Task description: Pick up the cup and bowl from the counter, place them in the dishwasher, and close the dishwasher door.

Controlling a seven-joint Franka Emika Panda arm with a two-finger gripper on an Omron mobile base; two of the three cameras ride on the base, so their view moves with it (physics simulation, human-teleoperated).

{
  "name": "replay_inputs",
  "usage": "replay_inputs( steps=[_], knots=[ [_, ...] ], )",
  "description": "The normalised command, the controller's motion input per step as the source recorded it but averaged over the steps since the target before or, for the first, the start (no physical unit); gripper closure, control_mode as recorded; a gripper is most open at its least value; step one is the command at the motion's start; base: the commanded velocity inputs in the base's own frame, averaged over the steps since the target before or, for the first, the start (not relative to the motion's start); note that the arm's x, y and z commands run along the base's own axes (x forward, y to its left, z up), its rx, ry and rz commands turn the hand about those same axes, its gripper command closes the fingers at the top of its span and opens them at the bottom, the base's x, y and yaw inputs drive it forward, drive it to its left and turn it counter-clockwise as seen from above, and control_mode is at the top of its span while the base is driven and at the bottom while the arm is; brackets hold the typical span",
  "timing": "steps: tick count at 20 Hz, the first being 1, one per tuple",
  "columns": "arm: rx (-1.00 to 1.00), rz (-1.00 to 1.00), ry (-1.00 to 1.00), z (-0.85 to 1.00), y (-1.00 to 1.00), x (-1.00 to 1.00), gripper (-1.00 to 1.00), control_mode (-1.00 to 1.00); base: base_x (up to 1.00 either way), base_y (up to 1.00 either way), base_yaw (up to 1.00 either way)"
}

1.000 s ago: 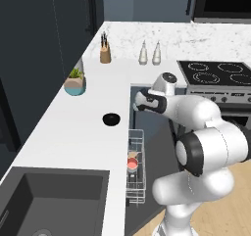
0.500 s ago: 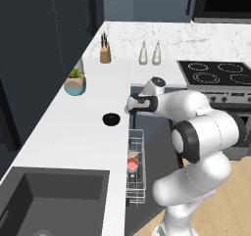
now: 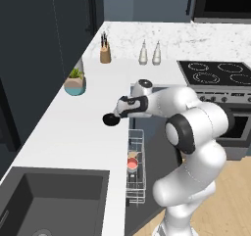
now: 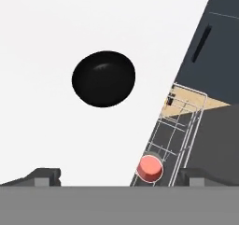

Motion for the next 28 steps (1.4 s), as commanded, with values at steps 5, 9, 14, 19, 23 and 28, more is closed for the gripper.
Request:
replay_inputs(
  steps=[5,9,14,19,23,28],
  knots=[
    [0.02,0.00,0.04,-0.16,0.09,0.45,-1.00,-1.00,0.00,0.00,0.00],
    [0.06,0.00,0.02,-0.30,0.03,0.47,-1.00,-1.00,0.00,0.00,0.00],
    [0.07,0.00,0.07,-0.40,0.03,0.44,-1.00,-1.00,0.00,0.00,0.00],
    [-0.05,-0.04,0.04,-0.26,0.22,0.36,-1.00,-1.00,0.00,0.00,0.00],
    [-0.04,-0.04,0.06,-0.24,0.18,0.38,-1.00,-1.00,0.00,0.00,0.00],
    [-0.03,-0.03,0.05,-0.27,0.10,0.35,-1.00,-1.00,0.00,0.00,0.00]
  ],
)
